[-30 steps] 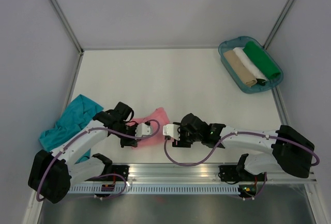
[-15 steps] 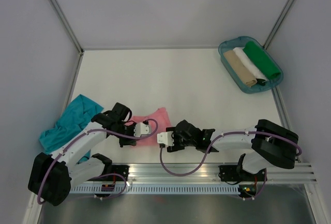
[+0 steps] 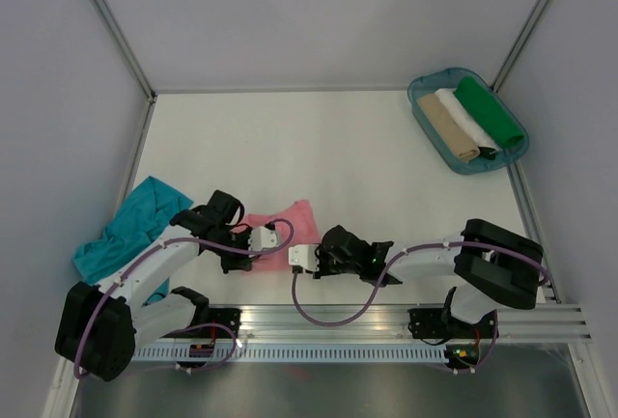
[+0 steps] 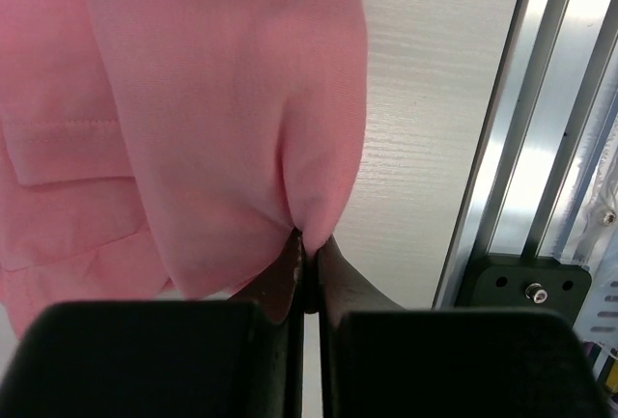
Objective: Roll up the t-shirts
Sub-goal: Roll the tshirt
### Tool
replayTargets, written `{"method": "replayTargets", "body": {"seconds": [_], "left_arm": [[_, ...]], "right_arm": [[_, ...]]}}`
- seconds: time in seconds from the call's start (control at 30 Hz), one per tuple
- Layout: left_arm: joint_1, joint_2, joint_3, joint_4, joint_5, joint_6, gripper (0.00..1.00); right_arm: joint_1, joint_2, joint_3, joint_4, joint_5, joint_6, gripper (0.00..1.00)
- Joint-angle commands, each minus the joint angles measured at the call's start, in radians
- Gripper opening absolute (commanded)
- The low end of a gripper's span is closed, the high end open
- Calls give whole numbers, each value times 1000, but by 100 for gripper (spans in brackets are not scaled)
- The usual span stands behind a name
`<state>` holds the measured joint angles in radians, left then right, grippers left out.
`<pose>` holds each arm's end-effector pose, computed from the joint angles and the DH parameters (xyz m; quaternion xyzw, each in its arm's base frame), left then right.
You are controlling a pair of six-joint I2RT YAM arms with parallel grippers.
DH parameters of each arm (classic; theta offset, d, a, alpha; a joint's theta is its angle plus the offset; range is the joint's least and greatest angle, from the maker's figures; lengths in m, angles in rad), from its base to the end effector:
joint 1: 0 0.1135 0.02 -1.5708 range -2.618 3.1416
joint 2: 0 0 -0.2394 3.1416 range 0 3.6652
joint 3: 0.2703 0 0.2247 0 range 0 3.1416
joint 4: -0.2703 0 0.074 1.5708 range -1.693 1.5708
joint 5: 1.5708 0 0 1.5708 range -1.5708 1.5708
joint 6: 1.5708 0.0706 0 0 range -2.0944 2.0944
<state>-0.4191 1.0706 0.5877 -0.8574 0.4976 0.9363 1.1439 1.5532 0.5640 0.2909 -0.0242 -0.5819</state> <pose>0.1287 -0.0942 0.1437 0.6257 0.7323 -0.2080 0.1703 0.1208 0.2698 0.1119 -0.6918 0.5854 0.1277 0.4029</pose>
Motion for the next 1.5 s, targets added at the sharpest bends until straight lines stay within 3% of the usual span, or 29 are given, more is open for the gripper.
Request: {"method": "replayTargets", "body": {"seconds": [0.0, 0.1, 0.27, 0.47, 0.63, 0.8, 1.1, 1.3, 1.47], "left_arm": [[17, -4, 8, 23, -1, 44, 2], [29, -3, 11, 18, -1, 59, 2], [34, 15, 46, -6, 39, 70, 2], [34, 80, 128, -123, 105, 137, 2], [34, 100, 204, -291, 194, 176, 2], [68, 207, 228, -256, 211, 138, 2], [175, 457, 326, -135, 194, 41, 3], [215, 606, 394, -30, 70, -112, 8], [212, 684, 446, -2, 90, -195, 9]], "right_arm": [[8, 30, 40, -90, 0, 93, 17], [8, 4, 107, -214, -32, 125, 0], [-24, -86, 220, -517, -213, 157, 0], [-67, -229, 241, -726, -364, 163, 0], [-124, -257, 277, -837, -499, 130, 0], [-271, -167, 295, -845, -670, 102, 0], [-410, 4, 335, -756, -720, 195, 2], [-507, 48, 313, -630, -659, 342, 18], [-535, 102, 341, -602, -637, 405, 36]]}}
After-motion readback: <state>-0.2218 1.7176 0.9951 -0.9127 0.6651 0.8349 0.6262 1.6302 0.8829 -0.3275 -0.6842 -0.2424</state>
